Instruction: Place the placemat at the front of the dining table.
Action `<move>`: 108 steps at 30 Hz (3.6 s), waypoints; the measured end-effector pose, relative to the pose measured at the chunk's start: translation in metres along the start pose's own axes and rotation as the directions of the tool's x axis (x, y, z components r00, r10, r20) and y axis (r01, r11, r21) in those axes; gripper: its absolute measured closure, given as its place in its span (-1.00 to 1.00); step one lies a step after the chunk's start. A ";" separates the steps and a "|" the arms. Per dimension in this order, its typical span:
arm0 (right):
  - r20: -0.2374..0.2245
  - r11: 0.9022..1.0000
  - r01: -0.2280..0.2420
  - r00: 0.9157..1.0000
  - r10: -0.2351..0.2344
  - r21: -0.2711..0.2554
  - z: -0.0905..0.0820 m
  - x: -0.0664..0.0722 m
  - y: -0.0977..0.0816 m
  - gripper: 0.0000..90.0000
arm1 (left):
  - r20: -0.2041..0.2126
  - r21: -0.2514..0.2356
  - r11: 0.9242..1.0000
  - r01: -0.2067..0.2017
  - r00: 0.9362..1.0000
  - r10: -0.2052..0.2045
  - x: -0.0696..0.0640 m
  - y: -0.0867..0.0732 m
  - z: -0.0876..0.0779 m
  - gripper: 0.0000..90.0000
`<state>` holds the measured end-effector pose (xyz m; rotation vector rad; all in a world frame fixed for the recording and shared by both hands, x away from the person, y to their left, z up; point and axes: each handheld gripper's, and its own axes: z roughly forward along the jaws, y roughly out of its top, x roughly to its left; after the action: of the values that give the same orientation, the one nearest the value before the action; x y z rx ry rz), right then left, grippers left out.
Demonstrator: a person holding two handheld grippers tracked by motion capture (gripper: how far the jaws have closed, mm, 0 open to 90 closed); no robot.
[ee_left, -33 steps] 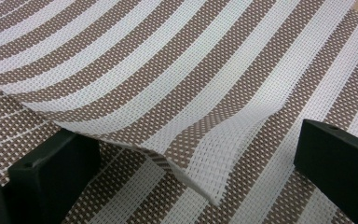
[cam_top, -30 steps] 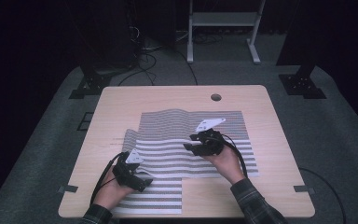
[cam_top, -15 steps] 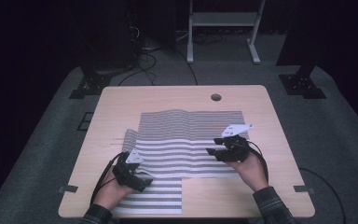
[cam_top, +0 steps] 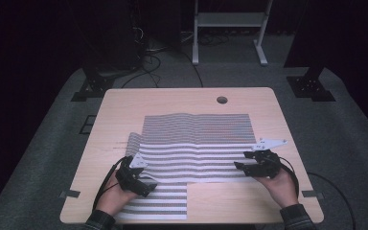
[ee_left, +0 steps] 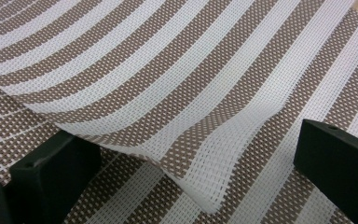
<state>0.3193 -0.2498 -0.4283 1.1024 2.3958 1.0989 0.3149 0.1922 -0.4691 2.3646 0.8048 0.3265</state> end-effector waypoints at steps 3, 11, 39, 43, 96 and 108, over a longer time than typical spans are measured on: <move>0.013 1.000 -0.015 1.000 0.015 0.005 -0.005 -0.005 -0.009 -0.16 | 0.000 -0.027 0.999 0.024 1.000 -0.024 0.001 0.000 -0.005 -0.96; 0.039 0.998 -0.054 0.998 0.053 0.016 -0.017 -0.016 -0.026 -0.16 | -0.036 -0.074 0.997 0.033 0.999 -0.036 0.000 0.001 -0.023 -0.92; 0.059 0.995 -0.073 0.996 0.069 0.070 -0.016 -0.025 -0.043 -0.16 | -0.024 0.003 1.000 -0.006 1.000 0.006 -0.001 -0.005 -0.031 0.41; 0.059 0.994 -0.078 0.996 0.073 0.072 -0.017 -0.027 -0.045 -0.15 | -0.002 0.011 1.000 0.008 1.000 -0.008 0.000 -0.005 -0.030 0.64; 0.080 0.992 -0.022 0.997 0.012 0.125 0.004 -0.035 -0.009 0.92 | -0.014 -0.097 0.994 0.049 0.999 -0.051 0.025 0.025 -0.038 1.00; 0.093 0.994 -0.033 0.995 0.023 0.103 0.018 -0.045 0.013 0.92 | -0.022 -0.115 0.990 0.085 0.996 -0.088 0.050 0.036 -0.036 1.00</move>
<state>0.3658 -0.2683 -0.4336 1.1963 2.3964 0.9201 0.3568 0.2176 -0.4171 2.2166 0.8751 0.3594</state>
